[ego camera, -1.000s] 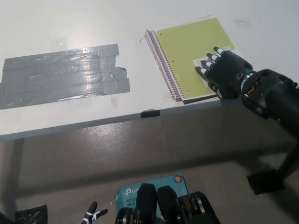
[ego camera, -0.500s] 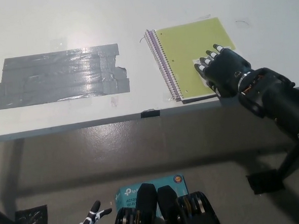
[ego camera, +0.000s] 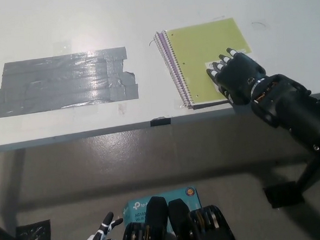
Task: The robot uses its right hand to align two notebooks stacked together until they are fully overlapped
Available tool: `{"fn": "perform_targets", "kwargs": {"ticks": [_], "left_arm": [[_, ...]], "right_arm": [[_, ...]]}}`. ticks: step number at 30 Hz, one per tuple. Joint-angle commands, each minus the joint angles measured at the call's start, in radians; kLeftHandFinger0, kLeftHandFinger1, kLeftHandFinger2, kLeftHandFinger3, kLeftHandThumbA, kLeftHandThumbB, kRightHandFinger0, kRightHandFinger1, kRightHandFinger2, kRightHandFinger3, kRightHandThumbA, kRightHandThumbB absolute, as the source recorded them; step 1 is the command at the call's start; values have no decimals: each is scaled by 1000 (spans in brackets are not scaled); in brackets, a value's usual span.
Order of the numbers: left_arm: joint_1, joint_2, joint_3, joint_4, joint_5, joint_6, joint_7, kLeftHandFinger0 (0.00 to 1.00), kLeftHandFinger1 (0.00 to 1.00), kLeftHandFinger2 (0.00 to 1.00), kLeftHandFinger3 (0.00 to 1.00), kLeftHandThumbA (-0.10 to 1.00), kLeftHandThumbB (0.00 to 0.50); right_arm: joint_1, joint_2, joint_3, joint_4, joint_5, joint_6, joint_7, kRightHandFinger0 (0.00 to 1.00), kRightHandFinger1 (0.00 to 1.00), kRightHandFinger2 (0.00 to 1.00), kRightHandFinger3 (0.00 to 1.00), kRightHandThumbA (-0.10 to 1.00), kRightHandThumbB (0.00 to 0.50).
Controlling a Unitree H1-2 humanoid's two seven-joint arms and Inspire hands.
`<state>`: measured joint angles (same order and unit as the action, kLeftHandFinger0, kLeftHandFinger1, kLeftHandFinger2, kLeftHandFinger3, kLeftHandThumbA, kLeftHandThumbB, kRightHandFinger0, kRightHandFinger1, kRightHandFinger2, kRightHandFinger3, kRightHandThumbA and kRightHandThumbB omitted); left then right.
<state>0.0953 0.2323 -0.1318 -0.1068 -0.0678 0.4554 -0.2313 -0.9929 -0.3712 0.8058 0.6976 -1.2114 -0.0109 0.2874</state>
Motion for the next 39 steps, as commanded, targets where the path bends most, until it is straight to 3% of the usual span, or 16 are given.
{"fn": "perform_targets", "kwargs": {"ticks": [1,7,13,22,31,39], "left_arm": [[-8,9,-6,-21,0,3,-18,295,377,430,956,1000,500],[-5,12,-14,-26,4,1,-25,299,361,448,962,1000,500],[-3,15,-22,-41,8,13,-21,364,403,467,976,1000,500],[-16,15,-48,-31,21,4,-26,380,404,453,974,1000,500],[-23,10,-47,-33,24,15,-13,339,367,415,979,1000,500],[-12,22,-50,-18,25,-4,-25,352,374,421,1000,1000,500]], "right_arm": [[-55,8,-3,-4,-15,5,-21,1000,1000,1000,1000,1000,500],[-50,7,-4,-30,-21,10,18,1000,1000,1000,1000,1000,500],[-58,2,6,-22,-33,-10,9,1000,1000,1000,1000,1000,500],[-51,-37,68,-10,-84,-67,-83,1000,1000,1000,1000,1000,500],[-30,-88,99,4,-114,-65,-139,1000,1000,1000,1000,1000,500],[-54,-77,88,20,-97,-55,-132,1000,1000,1000,1000,1000,500]]}}
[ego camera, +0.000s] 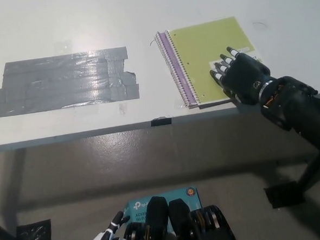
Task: The robot uses its right hand to align two notebooks stacked together until they are fully overlapped
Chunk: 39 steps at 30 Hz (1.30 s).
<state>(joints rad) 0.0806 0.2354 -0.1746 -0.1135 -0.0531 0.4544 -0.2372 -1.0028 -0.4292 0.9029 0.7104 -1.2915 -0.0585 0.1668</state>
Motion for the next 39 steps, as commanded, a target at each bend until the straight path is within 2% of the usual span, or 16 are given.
{"fn": "perform_targets", "kwargs": {"ticks": [1,5,17,25,27,28,29,32,35,37,38,39], "left_arm": [[7,20,-5,-14,9,8,-19,360,382,436,1000,1000,500],[27,25,-3,-16,8,16,-17,385,396,477,1000,1000,500],[46,10,-6,-1,10,16,-6,354,371,435,1000,1000,500],[43,13,-6,-6,5,16,-10,408,399,459,1000,1000,500],[43,10,-2,-4,2,16,-7,393,385,446,1000,1000,500],[42,11,-2,-2,-1,16,-12,384,381,437,1000,1000,500],[42,11,-2,-2,-1,16,-12,382,380,437,1000,1000,500],[52,11,-3,-12,-2,16,-10,384,397,467,1000,1000,500],[55,11,-5,-18,0,16,-9,405,391,453,1000,1000,500],[51,14,-9,-15,7,16,-12,375,371,433,1000,1000,500],[48,14,-7,-11,6,16,-12,368,367,432,1000,1000,500],[46,13,-7,-10,9,16,-7,352,363,429,1000,1000,500]], "right_arm": [[-45,-16,-14,-1,-18,4,-5,1000,1000,1000,1000,1000,500],[-60,-9,-42,-24,9,-5,-18,1000,1000,1000,1000,1000,495],[-56,5,-96,-96,16,2,14,1000,1000,1000,1000,1000,500],[-34,18,-104,-90,26,1,18,1000,1000,1000,1000,1000,500],[-42,16,-97,-78,9,10,24,1000,1000,1000,1000,1000,500],[-39,9,-113,-87,12,30,24,1000,1000,1000,1000,1000,454],[-39,8,-115,-88,13,32,25,1000,1000,1000,1000,1000,453],[-16,13,-183,-99,52,90,27,1000,1000,1000,1000,1000,355],[6,27,-249,-78,65,157,-24,1000,1000,1000,1000,1000,306],[27,41,-316,-63,84,194,-141,1000,1000,1000,1000,1000,183],[25,45,-329,-64,81,197,-152,1000,1000,1000,1000,1000,168],[23,51,-352,-45,92,186,-227,1000,1000,1000,1000,1000,130]]}}
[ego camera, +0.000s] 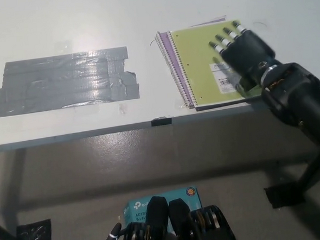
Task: The robot uses its right hand to align two notebooks stacked together until they are fully overlapped
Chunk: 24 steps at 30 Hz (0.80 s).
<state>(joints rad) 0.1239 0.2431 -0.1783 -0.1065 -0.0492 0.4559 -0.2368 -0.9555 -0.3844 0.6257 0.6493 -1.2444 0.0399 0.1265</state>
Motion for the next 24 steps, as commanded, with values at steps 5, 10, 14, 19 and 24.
{"fn": "perform_targets", "kwargs": {"ticks": [5,10,14,19,24], "left_arm": [[1,2,5,-17,-2,14,-7,304,348,422,995,1000,500],[-7,5,6,-7,3,14,-5,344,377,440,980,1000,500],[0,7,2,-18,5,14,-7,401,386,453,990,1000,500],[-5,2,3,-12,5,14,-7,376,384,440,986,1000,500],[-9,4,2,-16,1,14,-12,341,361,430,988,1000,500]], "right_arm": [[-77,23,-109,63,49,47,-387,777,1000,1000,1000,799,1],[-115,43,-135,90,70,31,-463,671,1000,983,1000,890,0],[-95,98,-222,65,139,92,-442,783,1000,1000,1000,1000,21],[-42,175,-334,31,183,204,-390,889,1000,1000,1000,1000,88],[6,264,-470,45,297,262,-416,1000,1000,1000,1000,1000,143]]}}
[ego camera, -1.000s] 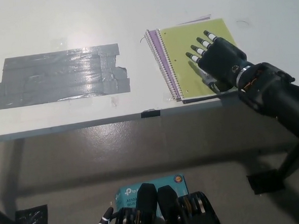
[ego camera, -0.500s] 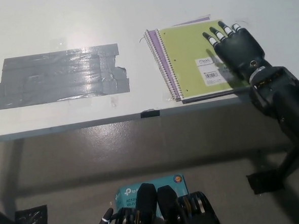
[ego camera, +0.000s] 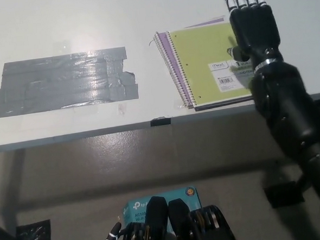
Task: The robot uses its right hand to align two notebooks stacked together until they are fully overlapped
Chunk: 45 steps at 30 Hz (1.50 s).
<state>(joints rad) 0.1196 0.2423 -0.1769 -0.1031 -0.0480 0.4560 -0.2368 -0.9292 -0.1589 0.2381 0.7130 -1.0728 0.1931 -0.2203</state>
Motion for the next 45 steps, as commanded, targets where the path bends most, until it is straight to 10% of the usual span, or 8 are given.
{"fn": "perform_targets", "kwargs": {"ticks": [1,7,15,35,45], "left_arm": [[-7,7,-3,-18,1,10,-18,381,384,444,1000,1000,500],[-13,2,-2,-16,0,10,-14,310,351,428,992,1000,500],[-19,4,-8,-33,7,14,-12,341,360,459,989,1000,500],[-30,-8,-29,-35,4,14,-12,358,364,439,987,1000,500],[-42,-18,-35,-37,2,14,-9,338,349,432,946,1000,500]], "right_arm": [[-10,54,-103,-28,134,144,-57,1000,1000,1000,1000,1000,153],[32,136,-208,-43,228,206,-51,1000,1000,1000,1000,1000,175],[40,134,-160,-58,170,277,193,1000,1000,1000,1000,1000,333],[114,-43,246,-149,98,260,349,1000,1000,1000,1000,1000,345],[129,-19,171,-123,198,277,448,1000,1000,1000,1000,1000,431]]}}
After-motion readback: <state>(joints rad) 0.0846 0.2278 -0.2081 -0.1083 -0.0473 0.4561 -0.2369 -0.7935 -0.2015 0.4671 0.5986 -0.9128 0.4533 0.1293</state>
